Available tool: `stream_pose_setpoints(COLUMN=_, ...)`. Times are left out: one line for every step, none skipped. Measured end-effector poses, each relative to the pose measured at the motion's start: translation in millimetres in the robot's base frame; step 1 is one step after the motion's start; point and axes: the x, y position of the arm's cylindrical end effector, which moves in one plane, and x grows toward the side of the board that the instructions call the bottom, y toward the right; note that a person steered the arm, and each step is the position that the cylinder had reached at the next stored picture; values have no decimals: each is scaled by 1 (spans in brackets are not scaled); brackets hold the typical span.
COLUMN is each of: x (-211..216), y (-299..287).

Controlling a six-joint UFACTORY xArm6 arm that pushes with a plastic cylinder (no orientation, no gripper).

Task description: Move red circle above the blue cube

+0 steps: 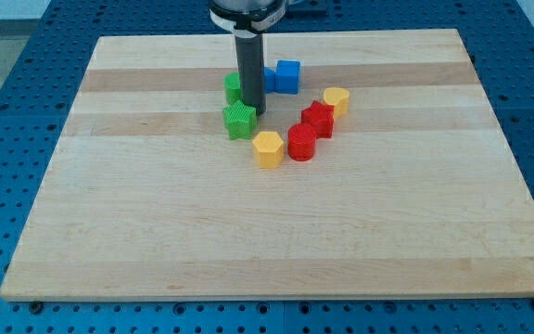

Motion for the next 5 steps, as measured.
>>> stream_pose_setpoints(x=0, y=11)
stream_pose_setpoints(x=9, y=29)
stream_pose_setpoints(x=11, y=35)
stream_pose_setpoints(x=14, y=35)
stream_pose_setpoints(x=14, y=51)
